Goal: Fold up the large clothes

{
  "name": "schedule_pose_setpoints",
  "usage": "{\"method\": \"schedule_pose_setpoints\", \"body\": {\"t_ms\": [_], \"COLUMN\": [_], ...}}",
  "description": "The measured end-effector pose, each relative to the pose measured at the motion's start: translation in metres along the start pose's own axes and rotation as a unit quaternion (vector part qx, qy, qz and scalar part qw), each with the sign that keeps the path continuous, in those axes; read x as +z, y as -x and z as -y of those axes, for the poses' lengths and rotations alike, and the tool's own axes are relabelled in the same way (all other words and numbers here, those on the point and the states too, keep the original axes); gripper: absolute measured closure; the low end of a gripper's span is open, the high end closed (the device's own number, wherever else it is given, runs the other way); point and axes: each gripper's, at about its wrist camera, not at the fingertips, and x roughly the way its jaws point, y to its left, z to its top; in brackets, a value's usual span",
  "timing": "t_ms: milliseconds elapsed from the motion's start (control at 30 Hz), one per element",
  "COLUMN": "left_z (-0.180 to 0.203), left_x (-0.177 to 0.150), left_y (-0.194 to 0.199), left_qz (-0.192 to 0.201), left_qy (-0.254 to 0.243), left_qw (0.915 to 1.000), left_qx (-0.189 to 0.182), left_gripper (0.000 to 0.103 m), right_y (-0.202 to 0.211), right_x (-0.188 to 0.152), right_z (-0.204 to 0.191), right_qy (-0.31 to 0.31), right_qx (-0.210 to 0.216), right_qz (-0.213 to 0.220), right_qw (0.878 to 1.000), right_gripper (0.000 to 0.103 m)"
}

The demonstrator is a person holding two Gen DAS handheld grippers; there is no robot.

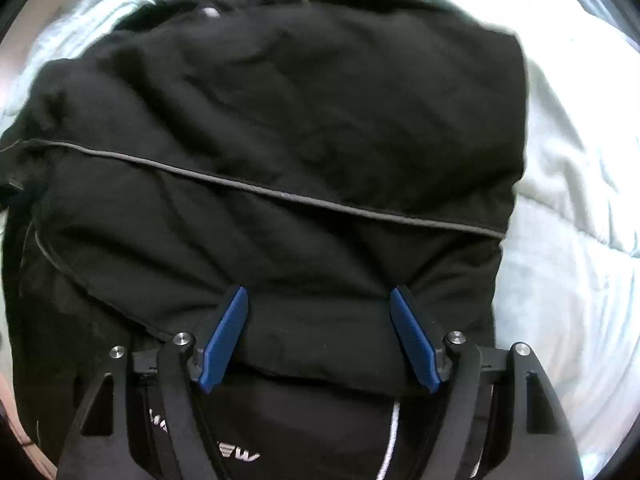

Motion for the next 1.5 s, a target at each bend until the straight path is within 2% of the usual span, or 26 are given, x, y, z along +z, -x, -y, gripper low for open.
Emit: {"method": "schedule_pose_setpoints", "body": {"t_ms": [33, 100, 167, 333, 433, 533, 667, 833, 933, 1000, 1167, 1367, 1500], "left_z": [0.0, 0.004, 0.004, -0.012, -0.055, -0.105, -0.192, -0.281, -0.339, -0.365, -0.439, -0.48, -0.494], "left_x": [0.0, 0.0, -0.007, -0.038, -0.06, -0.076, -0.077, -0.07, -0.048, -0.035, -0.002, 0.026, 0.038], "left_y": [-0.005, 0.008, 0.042, 0.111, 0.154, 0.193, 0.24, 0.277, 0.277, 0.27, 0.223, 0.176, 0.157], "left_qz": [0.007, 0.018, 0.049, 0.098, 0.122, 0.147, 0.187, 0.223, 0.224, 0.218, 0.193, 0.189, 0.186], "left_qy": [0.003, 0.012, 0.018, 0.023, 0.056, 0.096, 0.167, 0.227, 0.263, 0.285, 0.358, 0.401, 0.411], "left_qw": [1.0, 0.9997, 0.9973, 0.9939, 0.9897, 0.984, 0.9681, 0.9478, 0.9366, 0.9313, 0.9087, 0.8918, 0.8899], "left_qx": [0.004, -0.006, -0.052, -0.045, -0.05, -0.028, -0.011, -0.021, -0.056, -0.063, -0.093, -0.088, -0.07], "left_gripper": [0.052, 0.052, 0.052, 0.051, 0.051, 0.051, 0.051, 0.05, 0.049, 0.049, 0.048, 0.048, 0.048], "right_y": [0.005, 0.028, 0.055, 0.103, 0.127, 0.138, 0.156, 0.163, 0.161, 0.158, 0.146, 0.129, 0.121], "right_x": [0.001, 0.0, -0.009, -0.047, -0.065, -0.076, -0.081, -0.082, -0.08, -0.079, -0.073, -0.065, -0.053], "right_z": [-0.001, 0.0, -0.001, -0.007, -0.014, -0.03, -0.047, -0.071, -0.089, -0.104, -0.127, -0.132, -0.138], "right_qy": [0.001, 0.001, 0.005, 0.005, -0.021, -0.041, -0.063, -0.102, -0.115, -0.115, -0.102, -0.117, -0.118], "right_qx": [-0.004, 0.003, 0.011, 0.014, 0.031, 0.038, 0.038, 0.051, 0.051, 0.045, 0.016, 0.002, -0.005], "right_qz": [0.0, 0.009, 0.03, 0.043, 0.047, 0.055, 0.077, 0.092, 0.091, 0.083, 0.056, 0.024, 0.012], "right_qw": [1.0, 1.0, 0.999, 0.999, 0.998, 0.997, 0.994, 0.989, 0.988, 0.989, 0.993, 0.993, 0.993], "right_gripper": [0.026, 0.026, 0.027, 0.026, 0.026, 0.026, 0.026, 0.026, 0.026, 0.026, 0.026, 0.026, 0.026]}}
